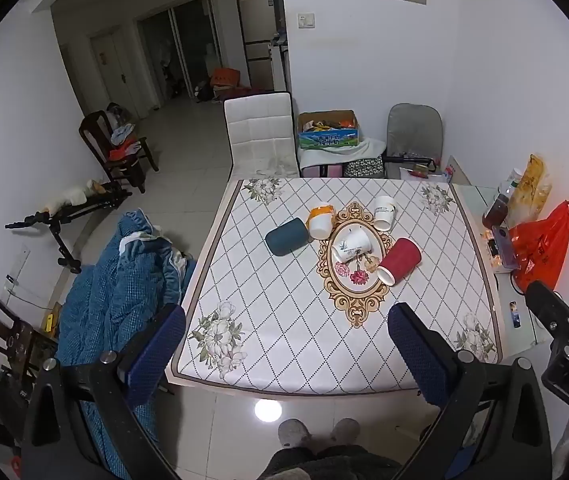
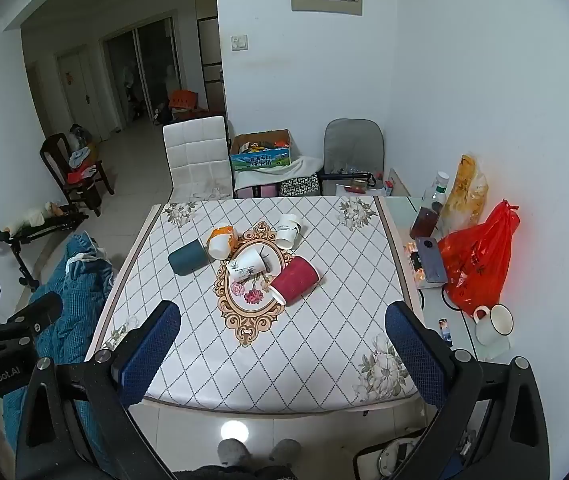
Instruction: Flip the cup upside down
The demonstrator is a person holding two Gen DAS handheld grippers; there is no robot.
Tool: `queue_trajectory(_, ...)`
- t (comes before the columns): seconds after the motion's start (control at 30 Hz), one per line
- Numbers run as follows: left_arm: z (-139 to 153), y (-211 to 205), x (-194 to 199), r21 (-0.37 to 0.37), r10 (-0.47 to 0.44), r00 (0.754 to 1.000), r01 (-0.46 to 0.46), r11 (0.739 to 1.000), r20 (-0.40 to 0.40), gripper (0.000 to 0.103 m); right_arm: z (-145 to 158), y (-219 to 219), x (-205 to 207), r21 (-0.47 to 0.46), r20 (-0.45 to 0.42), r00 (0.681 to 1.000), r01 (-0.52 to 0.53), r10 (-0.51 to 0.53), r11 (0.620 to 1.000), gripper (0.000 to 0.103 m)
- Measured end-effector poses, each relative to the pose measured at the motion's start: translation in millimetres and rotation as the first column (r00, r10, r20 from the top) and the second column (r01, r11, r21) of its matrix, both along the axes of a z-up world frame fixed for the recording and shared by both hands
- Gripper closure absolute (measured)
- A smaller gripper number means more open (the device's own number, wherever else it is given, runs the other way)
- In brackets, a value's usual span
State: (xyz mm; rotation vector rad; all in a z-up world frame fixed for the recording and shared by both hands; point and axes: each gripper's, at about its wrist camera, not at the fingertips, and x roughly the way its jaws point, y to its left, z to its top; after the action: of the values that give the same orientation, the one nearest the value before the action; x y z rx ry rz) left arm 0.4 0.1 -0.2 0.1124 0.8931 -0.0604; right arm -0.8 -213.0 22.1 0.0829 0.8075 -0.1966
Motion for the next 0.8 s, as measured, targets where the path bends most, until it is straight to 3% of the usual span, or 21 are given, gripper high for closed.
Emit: queue_trajectory(0.8, 9, -8, 14, -0.006, -0.002, 1.0, 0.002, 1.0, 0.011, 0.0, 1, 0, 3, 0.007, 0.002, 1.0, 0.0, 0.0, 1.0, 0.0)
